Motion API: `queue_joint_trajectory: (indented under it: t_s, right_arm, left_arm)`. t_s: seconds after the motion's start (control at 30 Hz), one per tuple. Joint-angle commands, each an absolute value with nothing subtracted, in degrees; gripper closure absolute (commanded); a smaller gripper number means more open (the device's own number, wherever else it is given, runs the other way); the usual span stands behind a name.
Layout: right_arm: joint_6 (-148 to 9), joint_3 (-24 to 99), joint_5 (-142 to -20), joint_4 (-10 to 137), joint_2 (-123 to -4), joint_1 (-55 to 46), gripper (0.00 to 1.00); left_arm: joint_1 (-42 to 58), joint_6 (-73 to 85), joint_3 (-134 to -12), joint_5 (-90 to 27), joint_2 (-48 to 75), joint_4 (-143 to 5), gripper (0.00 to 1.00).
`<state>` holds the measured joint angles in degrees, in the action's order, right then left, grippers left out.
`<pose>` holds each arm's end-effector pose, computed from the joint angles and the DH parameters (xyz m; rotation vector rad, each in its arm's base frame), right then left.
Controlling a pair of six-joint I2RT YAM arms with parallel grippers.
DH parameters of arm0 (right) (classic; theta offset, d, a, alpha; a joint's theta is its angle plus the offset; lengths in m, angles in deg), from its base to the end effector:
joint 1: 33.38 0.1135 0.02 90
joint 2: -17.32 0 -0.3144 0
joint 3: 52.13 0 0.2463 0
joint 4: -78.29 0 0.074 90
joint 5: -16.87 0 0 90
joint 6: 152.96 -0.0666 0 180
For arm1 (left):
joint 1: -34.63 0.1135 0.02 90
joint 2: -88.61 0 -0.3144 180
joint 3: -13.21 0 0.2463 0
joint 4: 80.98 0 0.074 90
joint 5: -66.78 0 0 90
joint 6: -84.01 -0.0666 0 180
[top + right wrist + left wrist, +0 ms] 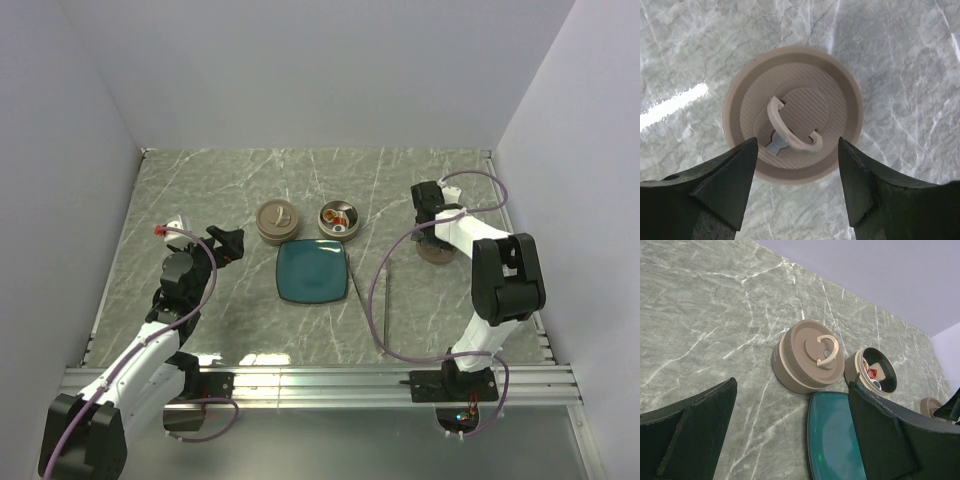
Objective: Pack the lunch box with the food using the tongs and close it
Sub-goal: Pick up the lid of the lunch box with the right arm
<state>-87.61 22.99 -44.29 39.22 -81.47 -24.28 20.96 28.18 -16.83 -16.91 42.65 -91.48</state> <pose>0.3549 0.0243 0.2077 0.4951 2.4684 -0.4414 0.1746 -0.0349 0.2587 -0.3844 1.6490 -0.5385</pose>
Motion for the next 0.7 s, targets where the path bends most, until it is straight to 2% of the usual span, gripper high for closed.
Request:
queue_joint_trajectory:
  t_s: [0.0,0.1,0.17,0.33,0.53,0.67]
  right_arm:
    - [-88.37,25.69,-44.48,37.91,-83.23,-24.68,0.3]
    - [-88.28,25.87,-44.83,37.73,-84.02,-24.68,0.39]
    - [-88.1,25.96,-45.09,37.56,-84.28,-24.6,0.5]
    - [-87.93,25.61,-44.92,36.77,-84.29,-24.6,0.66]
    - [-87.92,24.2,-44.74,37.21,-82.62,-23.89,0.72]
    - [-87.49,23.76,-45.1,37.64,-81.57,-22.58,0.81]
  left_arm:
    - [21.27,28.9,-16.18,-17.86,43.43,-93.77,0.01]
    - [21.27,28.99,-16.09,-17.86,43.78,-93.77,0.0]
    - [21.27,28.99,-16.09,-17.68,44.13,-93.6,0.01]
    - [21.27,28.99,-15.92,-17.59,44.57,-93.51,0.0]
    - [21.27,28.99,-16.01,-17.68,44.22,-93.6,0.01]
    - [21.27,28.9,-15.92,-17.68,44.31,-93.6,0.0]
